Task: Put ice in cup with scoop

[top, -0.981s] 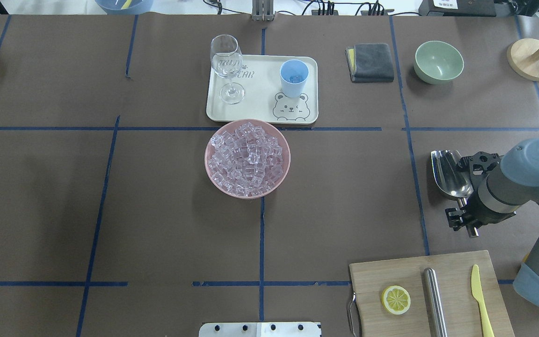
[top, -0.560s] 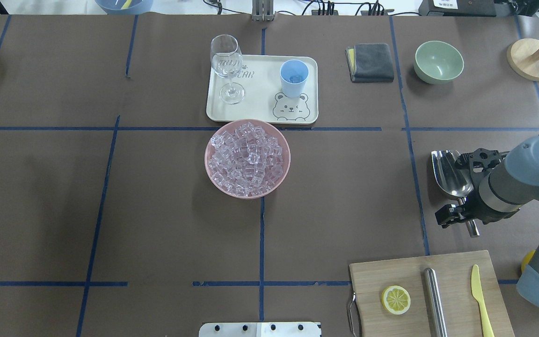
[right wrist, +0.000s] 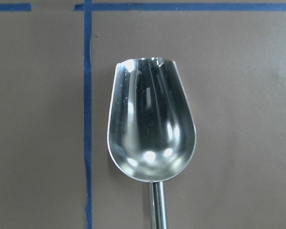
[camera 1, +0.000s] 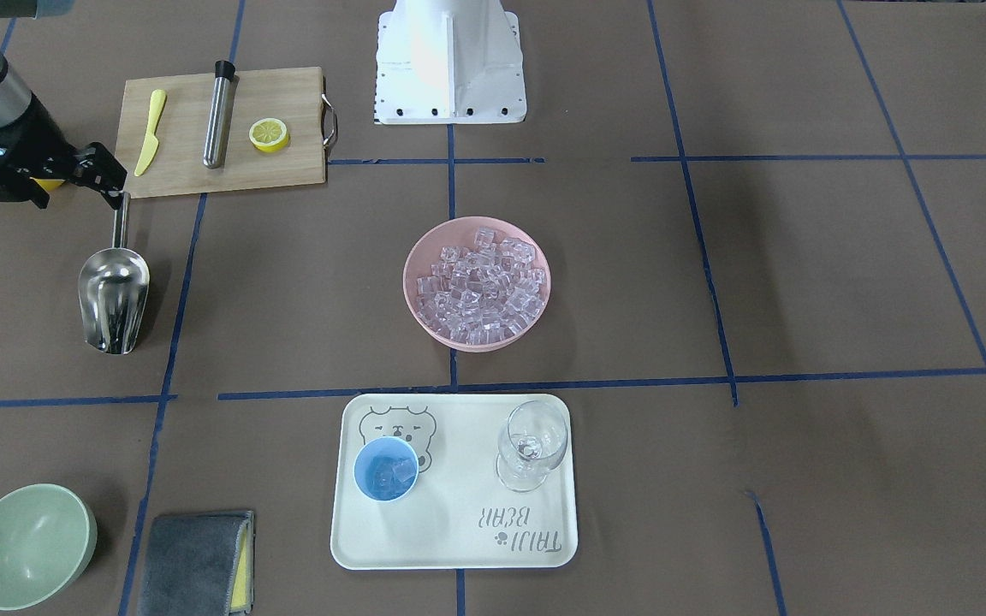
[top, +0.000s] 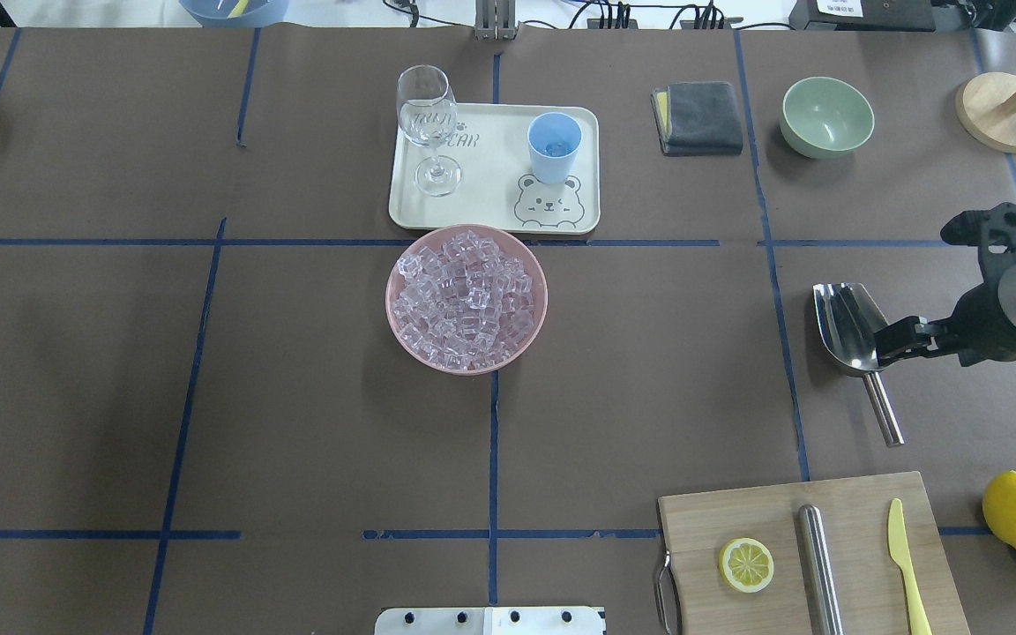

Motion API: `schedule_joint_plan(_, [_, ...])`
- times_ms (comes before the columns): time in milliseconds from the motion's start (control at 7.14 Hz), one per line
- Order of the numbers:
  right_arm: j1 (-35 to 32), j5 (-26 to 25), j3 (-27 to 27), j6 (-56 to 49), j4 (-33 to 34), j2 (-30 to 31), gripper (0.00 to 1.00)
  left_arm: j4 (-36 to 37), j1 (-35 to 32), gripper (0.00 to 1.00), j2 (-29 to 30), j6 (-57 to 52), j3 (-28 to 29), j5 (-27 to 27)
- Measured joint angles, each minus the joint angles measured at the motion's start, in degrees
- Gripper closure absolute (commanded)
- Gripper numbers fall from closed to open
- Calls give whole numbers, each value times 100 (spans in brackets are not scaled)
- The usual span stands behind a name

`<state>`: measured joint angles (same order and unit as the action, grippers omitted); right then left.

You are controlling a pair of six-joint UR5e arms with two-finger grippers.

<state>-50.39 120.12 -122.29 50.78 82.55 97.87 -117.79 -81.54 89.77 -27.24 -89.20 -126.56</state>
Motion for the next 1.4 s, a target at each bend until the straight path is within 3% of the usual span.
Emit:
schedule_joint_plan(560, [-1405, 560, 328, -2162, 77, 378, 0, 1873, -933, 0, 63, 70, -30, -697])
schedule_joint_plan(981, [-2320, 871, 794, -3295, 97, 392, 0, 2296, -1099, 0, 6, 1013, -238, -772])
schedule_joint_plan(1401, [-2739, 998, 1215, -4090, 85, 325, 0, 2706, -1103, 0, -55, 1486, -456, -1293])
